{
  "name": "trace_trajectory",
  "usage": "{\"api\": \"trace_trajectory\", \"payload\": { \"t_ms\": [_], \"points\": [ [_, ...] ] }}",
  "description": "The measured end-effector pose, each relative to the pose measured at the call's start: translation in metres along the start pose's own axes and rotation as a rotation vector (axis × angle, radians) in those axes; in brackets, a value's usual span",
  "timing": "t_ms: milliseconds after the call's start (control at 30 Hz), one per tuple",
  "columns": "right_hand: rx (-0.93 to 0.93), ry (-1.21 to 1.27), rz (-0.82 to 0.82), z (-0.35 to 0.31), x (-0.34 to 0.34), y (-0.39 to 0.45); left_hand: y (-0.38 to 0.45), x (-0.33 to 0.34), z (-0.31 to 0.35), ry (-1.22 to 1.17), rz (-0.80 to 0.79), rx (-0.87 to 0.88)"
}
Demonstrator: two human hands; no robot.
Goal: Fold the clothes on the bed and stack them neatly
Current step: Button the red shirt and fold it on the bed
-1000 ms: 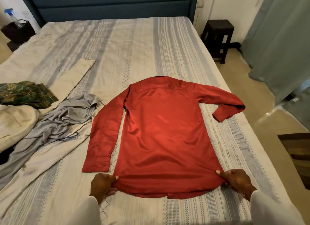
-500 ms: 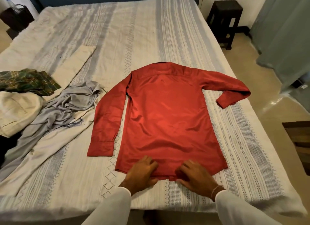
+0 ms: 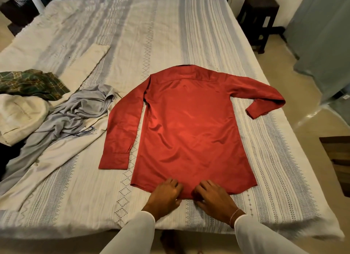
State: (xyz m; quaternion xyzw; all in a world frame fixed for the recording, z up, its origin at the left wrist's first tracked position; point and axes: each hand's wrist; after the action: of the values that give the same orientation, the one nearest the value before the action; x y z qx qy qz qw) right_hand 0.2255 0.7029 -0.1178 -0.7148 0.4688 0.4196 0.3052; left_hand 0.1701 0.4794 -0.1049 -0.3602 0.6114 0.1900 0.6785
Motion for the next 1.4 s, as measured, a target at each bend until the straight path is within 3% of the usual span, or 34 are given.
{"api": "trace_trajectory", "payload": {
  "t_ms": [200,367,467,567,767,1033,1233,1400],
  "points": [
    [0.039,-0.076,-0.049,-0.006,0.005,0.009,0.001,0.009,0.018,0.104,0.019,0.103],
    [0.108,0.265,-0.015,0.003,-0.017,0.022,0.005,0.008,0.015,-0.251,0.149,-0.113],
    [0.111,0.365,-0.074,0.007,-0.026,0.025,0.004,0.001,0.013,-0.270,0.193,-0.092],
    [0.126,0.422,-0.041,0.011,-0.030,0.028,-0.001,-0.004,0.015,-0.201,0.307,-0.112],
    [0.128,0.456,-0.017,0.009,-0.027,0.028,-0.010,0.012,0.033,0.097,0.486,0.045],
    [0.077,0.327,-0.079,-0.003,-0.015,0.015,-0.008,0.031,0.043,0.075,0.309,-0.089],
    [0.090,0.282,-0.042,-0.004,-0.011,0.008,-0.009,0.031,0.048,0.033,0.405,-0.081],
    [0.040,0.266,-0.144,-0.006,-0.013,0.003,-0.012,0.033,0.047,-0.020,0.400,0.000]
  ]
}}
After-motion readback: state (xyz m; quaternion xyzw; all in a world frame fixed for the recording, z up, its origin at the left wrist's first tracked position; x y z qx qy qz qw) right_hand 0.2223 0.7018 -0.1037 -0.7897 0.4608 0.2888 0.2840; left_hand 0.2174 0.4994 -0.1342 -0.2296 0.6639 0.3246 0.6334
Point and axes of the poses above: each hand's wrist, its own y-axis towards the middle knuckle, its own x-axis out of the palm, z = x × y, and after that the axes turned 13 degrees about y, right-handed
